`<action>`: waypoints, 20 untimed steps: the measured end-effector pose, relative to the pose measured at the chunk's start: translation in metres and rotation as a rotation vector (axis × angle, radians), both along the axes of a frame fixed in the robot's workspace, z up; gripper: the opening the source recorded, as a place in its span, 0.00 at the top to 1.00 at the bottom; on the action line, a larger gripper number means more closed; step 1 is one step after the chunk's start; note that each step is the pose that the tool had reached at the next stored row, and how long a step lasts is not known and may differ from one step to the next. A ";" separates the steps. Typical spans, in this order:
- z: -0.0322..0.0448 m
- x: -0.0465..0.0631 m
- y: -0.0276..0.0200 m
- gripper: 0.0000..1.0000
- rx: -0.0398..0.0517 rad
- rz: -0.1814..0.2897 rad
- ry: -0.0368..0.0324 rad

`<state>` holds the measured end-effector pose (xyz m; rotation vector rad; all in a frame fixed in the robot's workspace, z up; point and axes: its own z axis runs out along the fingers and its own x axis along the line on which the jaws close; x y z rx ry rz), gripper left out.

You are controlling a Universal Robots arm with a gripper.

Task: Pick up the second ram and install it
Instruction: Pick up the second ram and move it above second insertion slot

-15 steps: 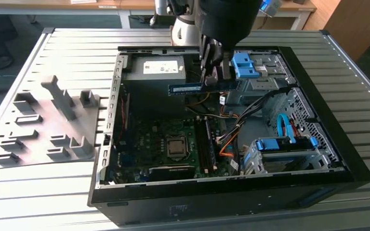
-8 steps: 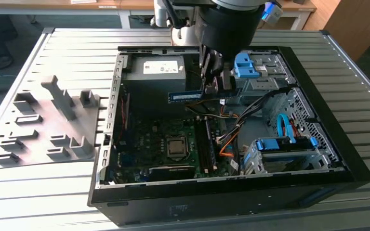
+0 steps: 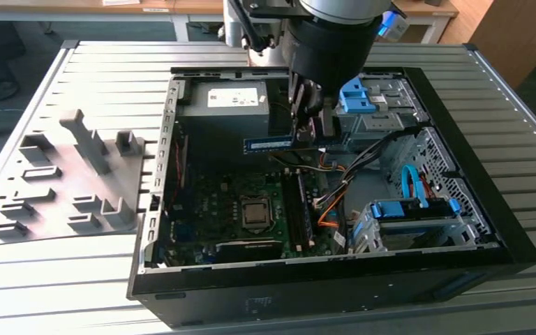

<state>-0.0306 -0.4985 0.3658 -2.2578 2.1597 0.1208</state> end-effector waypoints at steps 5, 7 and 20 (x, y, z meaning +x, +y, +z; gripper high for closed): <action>-0.0024 0.000 -0.0011 0.86 0.0000 0.000 0.0000; -0.0033 0.000 -0.0015 0.86 -0.0001 0.000 0.0000; -0.0084 0.000 -0.0025 0.86 0.0000 0.000 0.0000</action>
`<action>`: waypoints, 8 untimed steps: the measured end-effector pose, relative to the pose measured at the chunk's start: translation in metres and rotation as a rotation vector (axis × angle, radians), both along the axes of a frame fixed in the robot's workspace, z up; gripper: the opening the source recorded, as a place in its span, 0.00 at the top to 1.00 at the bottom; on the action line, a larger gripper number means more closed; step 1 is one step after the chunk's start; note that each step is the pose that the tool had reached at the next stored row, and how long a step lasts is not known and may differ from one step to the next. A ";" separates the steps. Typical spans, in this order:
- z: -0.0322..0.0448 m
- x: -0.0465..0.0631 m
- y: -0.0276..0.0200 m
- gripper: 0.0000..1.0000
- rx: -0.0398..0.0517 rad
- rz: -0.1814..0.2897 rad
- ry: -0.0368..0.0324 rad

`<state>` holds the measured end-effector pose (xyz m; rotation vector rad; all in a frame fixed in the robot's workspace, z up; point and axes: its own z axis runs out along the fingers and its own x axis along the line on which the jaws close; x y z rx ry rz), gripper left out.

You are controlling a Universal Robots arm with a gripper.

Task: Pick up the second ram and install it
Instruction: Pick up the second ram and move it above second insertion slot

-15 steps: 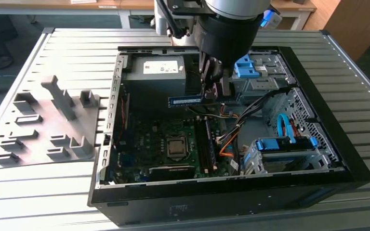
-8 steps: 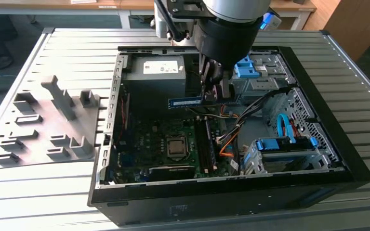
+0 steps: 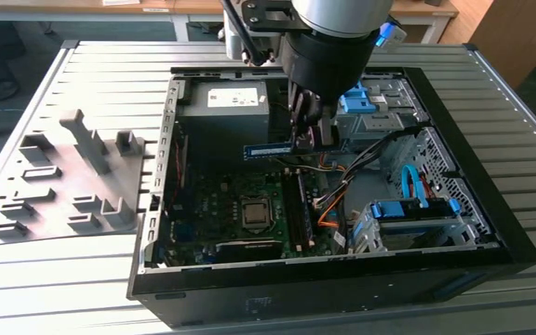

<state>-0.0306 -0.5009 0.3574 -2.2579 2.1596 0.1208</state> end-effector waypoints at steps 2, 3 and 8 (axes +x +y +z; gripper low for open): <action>-0.0007 0.000 -0.0001 0.86 -0.0001 0.000 0.0000; -0.0010 0.000 -0.0001 0.86 -0.0001 0.000 0.0000; -0.0029 0.000 -0.0004 0.86 0.0000 0.000 0.0000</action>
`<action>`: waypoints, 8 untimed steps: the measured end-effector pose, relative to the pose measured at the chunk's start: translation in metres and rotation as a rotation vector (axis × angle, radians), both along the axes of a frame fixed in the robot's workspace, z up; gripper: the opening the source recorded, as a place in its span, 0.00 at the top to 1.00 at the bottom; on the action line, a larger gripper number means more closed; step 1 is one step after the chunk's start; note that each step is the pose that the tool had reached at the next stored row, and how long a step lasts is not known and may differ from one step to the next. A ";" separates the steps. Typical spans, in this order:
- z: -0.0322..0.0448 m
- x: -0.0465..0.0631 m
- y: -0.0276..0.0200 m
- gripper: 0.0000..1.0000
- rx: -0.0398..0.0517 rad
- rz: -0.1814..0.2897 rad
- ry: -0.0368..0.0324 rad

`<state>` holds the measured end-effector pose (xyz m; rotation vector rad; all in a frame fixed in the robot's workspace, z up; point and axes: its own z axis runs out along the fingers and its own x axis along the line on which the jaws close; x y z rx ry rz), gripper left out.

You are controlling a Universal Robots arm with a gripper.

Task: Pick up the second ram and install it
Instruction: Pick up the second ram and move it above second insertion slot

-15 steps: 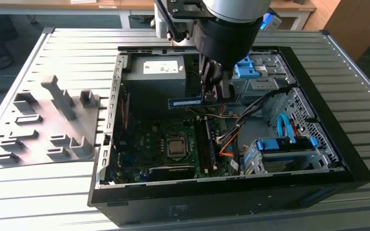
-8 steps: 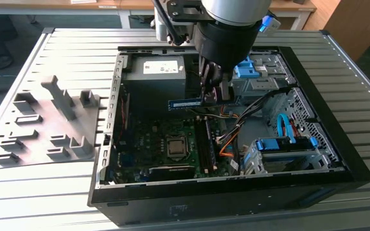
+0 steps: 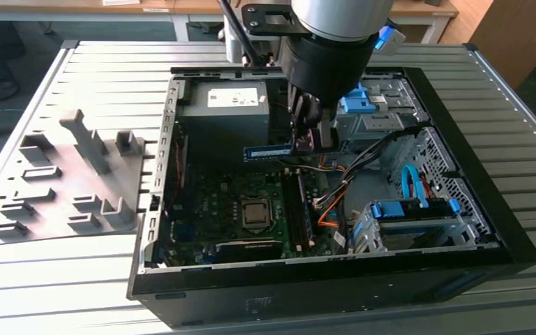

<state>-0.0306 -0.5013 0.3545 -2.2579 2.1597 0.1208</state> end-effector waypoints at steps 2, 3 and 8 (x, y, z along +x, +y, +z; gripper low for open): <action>-0.0007 0.000 -0.0002 0.86 0.0000 0.000 0.0000; -0.0011 0.000 -0.0002 0.86 0.0000 0.000 0.0000; -0.0034 0.000 -0.0007 0.86 0.0000 0.000 0.0000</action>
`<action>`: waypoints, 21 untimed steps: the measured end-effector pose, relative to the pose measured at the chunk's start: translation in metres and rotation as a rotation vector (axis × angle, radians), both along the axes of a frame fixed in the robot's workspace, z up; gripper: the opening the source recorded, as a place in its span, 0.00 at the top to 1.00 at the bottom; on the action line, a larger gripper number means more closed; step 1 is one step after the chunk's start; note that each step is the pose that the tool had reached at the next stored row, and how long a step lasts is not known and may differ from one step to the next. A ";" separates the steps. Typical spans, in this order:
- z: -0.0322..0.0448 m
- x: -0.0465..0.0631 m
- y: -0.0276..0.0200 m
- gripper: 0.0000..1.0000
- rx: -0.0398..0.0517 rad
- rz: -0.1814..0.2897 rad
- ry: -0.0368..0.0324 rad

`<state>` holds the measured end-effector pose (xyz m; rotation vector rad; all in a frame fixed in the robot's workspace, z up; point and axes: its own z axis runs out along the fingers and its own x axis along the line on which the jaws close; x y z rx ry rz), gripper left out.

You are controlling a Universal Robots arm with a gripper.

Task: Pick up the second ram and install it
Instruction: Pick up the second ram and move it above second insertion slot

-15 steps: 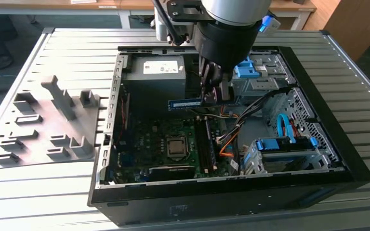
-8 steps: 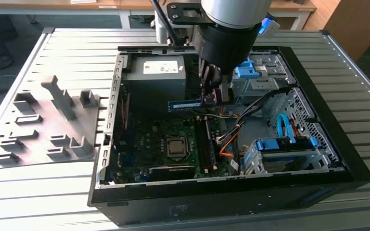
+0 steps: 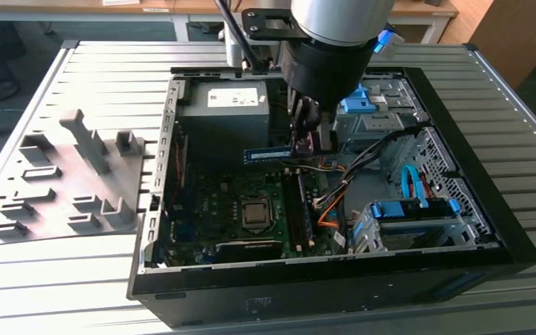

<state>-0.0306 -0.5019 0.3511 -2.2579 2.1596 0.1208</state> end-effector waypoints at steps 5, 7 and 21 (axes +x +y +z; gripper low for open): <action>-0.0023 0.000 -0.0009 0.86 -0.0001 0.000 0.0000; -0.0031 0.000 -0.0014 0.86 -0.0001 0.000 0.0000; -0.0100 0.000 -0.0045 0.86 0.0000 0.000 0.0000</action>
